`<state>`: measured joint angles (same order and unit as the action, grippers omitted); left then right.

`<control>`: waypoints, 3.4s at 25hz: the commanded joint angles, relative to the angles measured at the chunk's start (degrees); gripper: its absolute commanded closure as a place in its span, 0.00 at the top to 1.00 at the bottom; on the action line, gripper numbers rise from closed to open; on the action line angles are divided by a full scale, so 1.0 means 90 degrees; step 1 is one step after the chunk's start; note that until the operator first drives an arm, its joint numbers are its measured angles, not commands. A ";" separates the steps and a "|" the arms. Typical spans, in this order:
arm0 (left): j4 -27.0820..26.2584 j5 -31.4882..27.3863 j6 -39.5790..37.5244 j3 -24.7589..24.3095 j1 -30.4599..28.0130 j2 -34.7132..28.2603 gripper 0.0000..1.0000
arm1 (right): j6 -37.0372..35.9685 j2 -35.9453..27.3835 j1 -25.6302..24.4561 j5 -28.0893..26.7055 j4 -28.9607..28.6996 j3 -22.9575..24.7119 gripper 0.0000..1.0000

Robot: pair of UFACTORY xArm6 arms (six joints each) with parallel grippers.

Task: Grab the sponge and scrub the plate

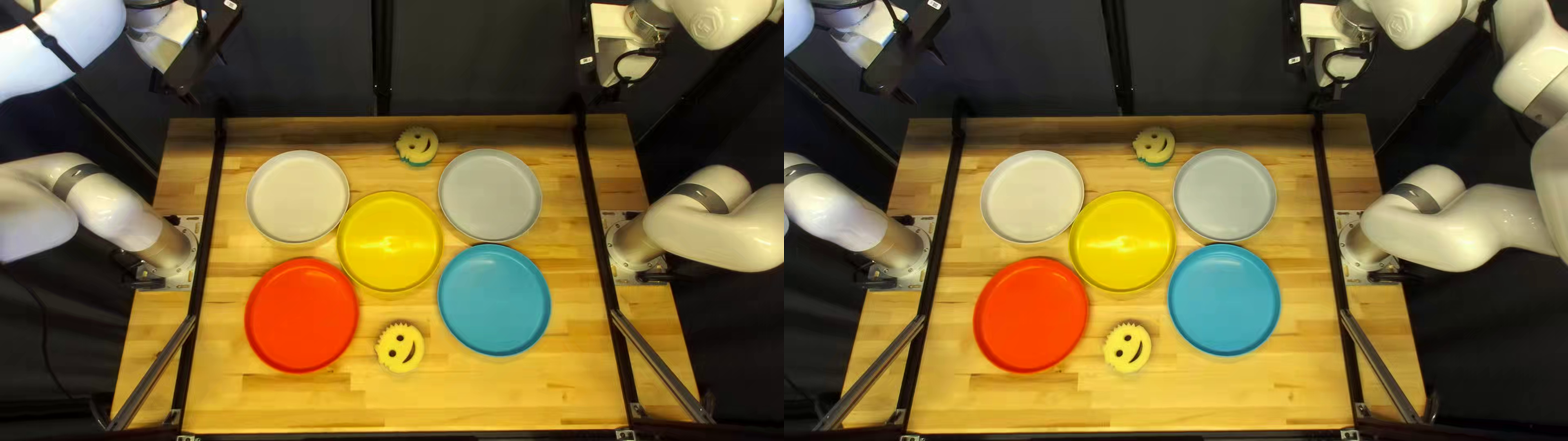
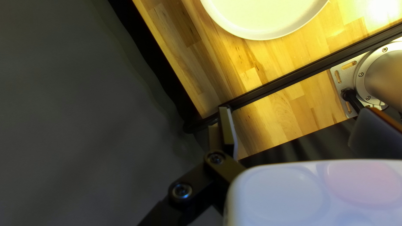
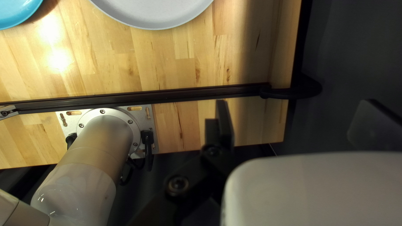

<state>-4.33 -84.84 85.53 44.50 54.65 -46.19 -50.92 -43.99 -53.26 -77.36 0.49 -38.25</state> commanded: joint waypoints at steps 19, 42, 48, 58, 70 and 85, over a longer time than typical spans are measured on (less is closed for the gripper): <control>0.0000 0.0000 0.0000 0.0000 0.0000 0.0000 1.00 | 0.0438 0.1062 0.0169 0.0687 -0.0735 -0.0215 1.00; 0.0000 0.0000 0.0000 0.0000 0.0000 0.0000 1.00 | 0.1839 0.3015 0.1441 0.2220 -0.1275 -0.0747 1.00; 0.0000 0.0000 0.0000 0.0000 0.0000 0.0000 1.00 | 0.1846 0.3065 0.1449 0.2269 -0.1205 -0.0751 1.00; 0.0000 0.0000 0.0000 0.0000 0.0000 0.0000 1.00 | 0.1863 0.4728 0.1494 0.2643 -0.1279 -0.1816 1.00; 0.0000 0.0000 0.0000 0.0000 0.0000 0.0000 1.00 | 0.2183 0.5610 0.1807 0.2908 -0.0988 -0.2480 1.00; 0.0000 0.0000 0.0000 0.0000 0.0000 0.0000 1.00 | 0.1574 0.6376 0.1862 0.3570 -0.1176 -0.2918 1.00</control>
<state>-4.33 -84.84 85.53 44.50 54.65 -46.19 -34.87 11.36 -37.12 -46.26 -9.35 -63.00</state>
